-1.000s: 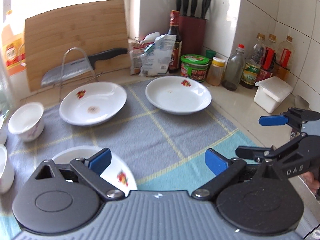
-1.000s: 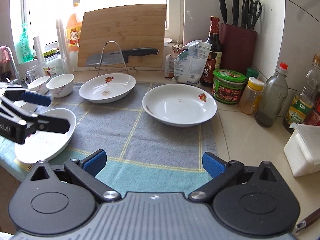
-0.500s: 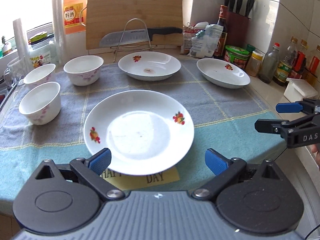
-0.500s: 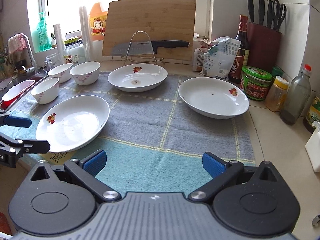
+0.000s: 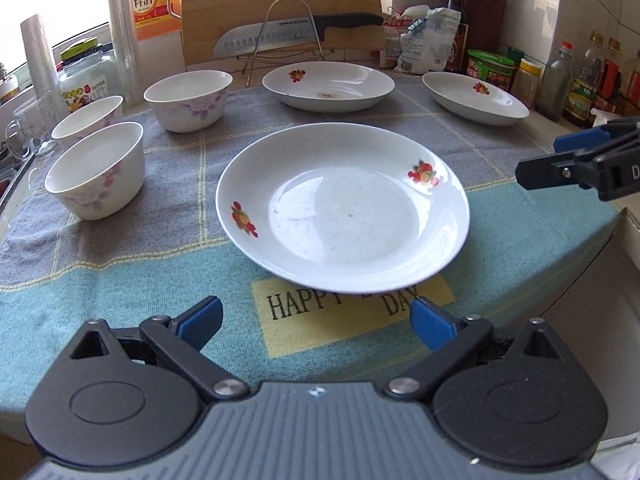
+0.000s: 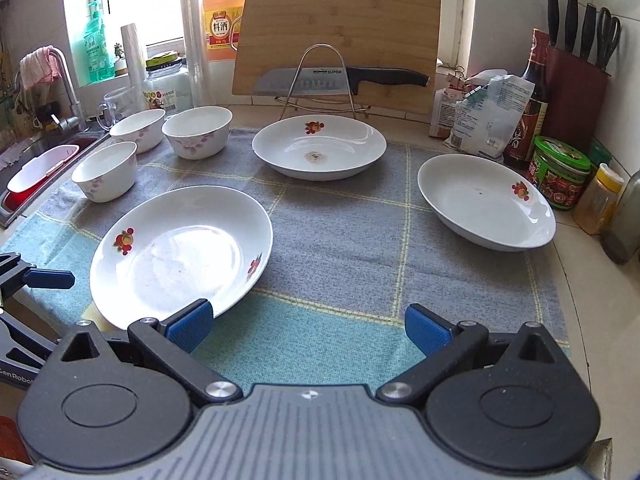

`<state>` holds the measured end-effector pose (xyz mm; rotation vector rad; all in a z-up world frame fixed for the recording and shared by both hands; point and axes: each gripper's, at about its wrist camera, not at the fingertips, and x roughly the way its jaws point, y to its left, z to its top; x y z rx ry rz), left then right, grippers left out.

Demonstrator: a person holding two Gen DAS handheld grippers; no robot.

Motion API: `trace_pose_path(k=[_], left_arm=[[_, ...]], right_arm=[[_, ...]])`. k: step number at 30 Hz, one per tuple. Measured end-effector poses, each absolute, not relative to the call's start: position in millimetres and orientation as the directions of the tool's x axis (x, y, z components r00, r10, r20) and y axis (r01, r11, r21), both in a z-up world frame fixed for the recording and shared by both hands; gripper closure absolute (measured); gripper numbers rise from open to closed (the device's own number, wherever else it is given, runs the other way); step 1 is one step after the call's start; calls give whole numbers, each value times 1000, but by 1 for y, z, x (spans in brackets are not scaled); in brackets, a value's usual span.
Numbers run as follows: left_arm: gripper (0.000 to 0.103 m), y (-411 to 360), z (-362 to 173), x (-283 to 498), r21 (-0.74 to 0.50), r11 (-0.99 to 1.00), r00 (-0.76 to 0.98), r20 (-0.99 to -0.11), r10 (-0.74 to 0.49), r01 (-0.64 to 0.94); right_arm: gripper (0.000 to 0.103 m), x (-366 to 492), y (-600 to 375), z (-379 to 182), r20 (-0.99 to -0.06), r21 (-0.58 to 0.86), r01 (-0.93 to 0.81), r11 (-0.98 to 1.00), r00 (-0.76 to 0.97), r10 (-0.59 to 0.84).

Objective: Organize plates and bowls
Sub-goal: 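Move the right tool toward the rim of another white plate, then grip the plate rim with the right tool and lift it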

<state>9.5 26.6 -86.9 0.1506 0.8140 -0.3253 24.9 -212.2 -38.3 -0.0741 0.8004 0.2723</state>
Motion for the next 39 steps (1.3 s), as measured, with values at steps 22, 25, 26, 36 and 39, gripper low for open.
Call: trace_pose_path(k=[22, 25, 26, 36, 39], left_arm=[[0, 35, -105, 46, 14, 827, 590, -707, -389, 562], [0, 37, -106, 45, 15, 816, 591, -697, -406, 578], [0, 37, -106, 45, 15, 813, 591, -695, -410, 582], [0, 41, -109, 41, 14, 799, 608, -656, -446, 601], [0, 43, -111, 38, 14, 797, 619, -638, -458, 604]], right_arm=[[0, 50, -163, -38, -766, -36, -247, 968, 629, 131], [0, 59, -160, -43, -784, -8, -283, 959, 598, 170], [0, 62, -159, -46, -789, -1, -297, 955, 587, 182], [0, 101, -149, -69, -825, 81, -409, 909, 485, 291], [0, 111, -146, -73, -832, 108, -440, 891, 451, 323]])
